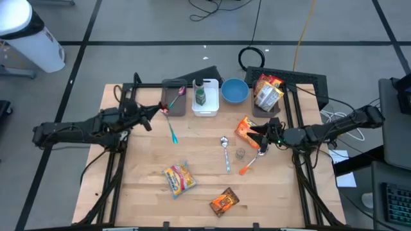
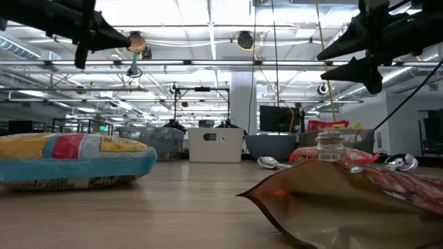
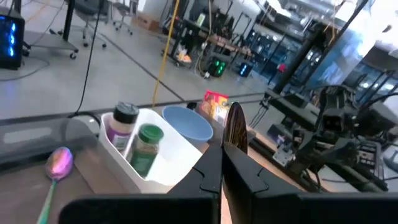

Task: Pick & Place Food Item
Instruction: Put the blue spoon into the left black bin

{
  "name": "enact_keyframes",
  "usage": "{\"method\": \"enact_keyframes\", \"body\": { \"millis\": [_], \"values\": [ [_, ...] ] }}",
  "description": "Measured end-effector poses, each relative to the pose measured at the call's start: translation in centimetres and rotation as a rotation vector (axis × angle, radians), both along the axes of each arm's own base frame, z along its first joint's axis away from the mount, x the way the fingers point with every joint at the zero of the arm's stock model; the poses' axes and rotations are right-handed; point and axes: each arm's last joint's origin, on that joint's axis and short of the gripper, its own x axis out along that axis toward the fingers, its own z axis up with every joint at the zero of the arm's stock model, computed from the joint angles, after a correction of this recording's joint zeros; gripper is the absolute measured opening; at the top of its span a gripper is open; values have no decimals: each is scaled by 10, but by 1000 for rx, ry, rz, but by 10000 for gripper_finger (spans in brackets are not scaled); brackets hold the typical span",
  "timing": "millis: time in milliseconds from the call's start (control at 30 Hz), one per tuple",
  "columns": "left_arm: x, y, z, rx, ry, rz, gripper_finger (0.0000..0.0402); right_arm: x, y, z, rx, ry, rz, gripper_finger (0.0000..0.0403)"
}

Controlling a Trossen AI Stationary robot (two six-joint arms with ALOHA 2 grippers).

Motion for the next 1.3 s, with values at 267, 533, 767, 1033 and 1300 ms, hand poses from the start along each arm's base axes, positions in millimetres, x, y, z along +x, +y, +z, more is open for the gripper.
{"method": "enact_keyframes", "body": {
  "millis": [267, 533, 767, 1033, 1300],
  "values": [
    [-29, 9, -10, -7, 66, 11, 3, 5, -11, -4, 41, 11, -90, 212],
    [-36, 22, -12, 36, 117, 26, 4, 8, -21, -8, 81, 16, -168, 212],
    [-38, 42, -16, 34, 178, 7, 4, 12, -29, -13, 106, 32, -231, 212],
    [-36, 79, -23, -5, 189, -80, 4, 22, -35, -18, 129, 21, -272, 212],
    [-39, 118, 2, 23, 194, -102, 3, 31, -35, -25, 136, 32, -278, 212]
  ]
}}
